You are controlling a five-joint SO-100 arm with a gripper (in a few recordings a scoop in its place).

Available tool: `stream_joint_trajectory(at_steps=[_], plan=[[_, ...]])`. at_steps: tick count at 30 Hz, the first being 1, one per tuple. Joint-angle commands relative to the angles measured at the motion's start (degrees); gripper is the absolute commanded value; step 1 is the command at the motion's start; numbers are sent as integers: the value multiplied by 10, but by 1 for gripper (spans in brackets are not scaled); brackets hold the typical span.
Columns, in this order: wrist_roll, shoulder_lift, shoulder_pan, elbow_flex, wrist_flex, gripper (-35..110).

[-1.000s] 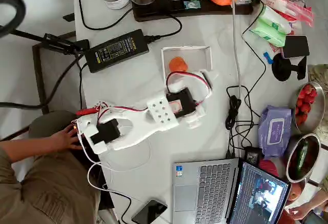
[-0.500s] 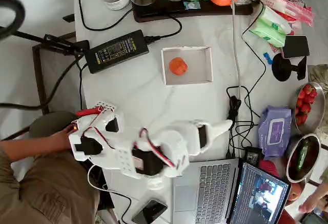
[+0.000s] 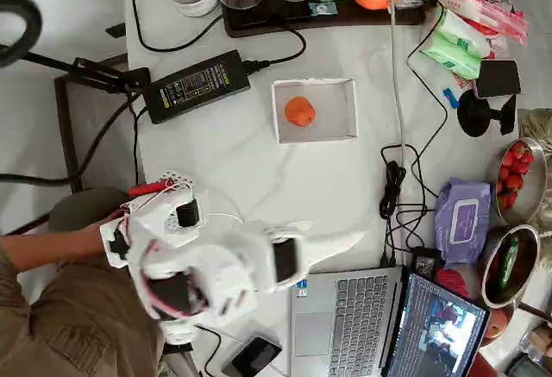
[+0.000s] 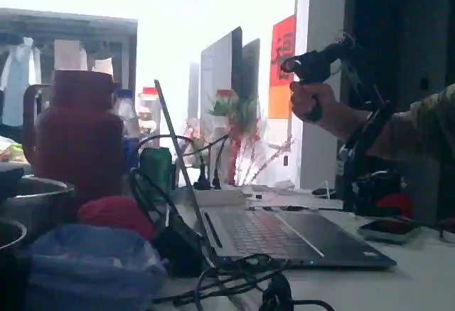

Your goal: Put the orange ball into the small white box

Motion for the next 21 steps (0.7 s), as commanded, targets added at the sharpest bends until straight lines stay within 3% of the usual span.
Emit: stream_joint_trajectory(at_steps=[1,11,17,21], plan=[[-4,18,7,-4,36,33],[-4,120,7,10,70,33],[-7,233,5,194,54,33],[-15,339,7,332,-27,33]])
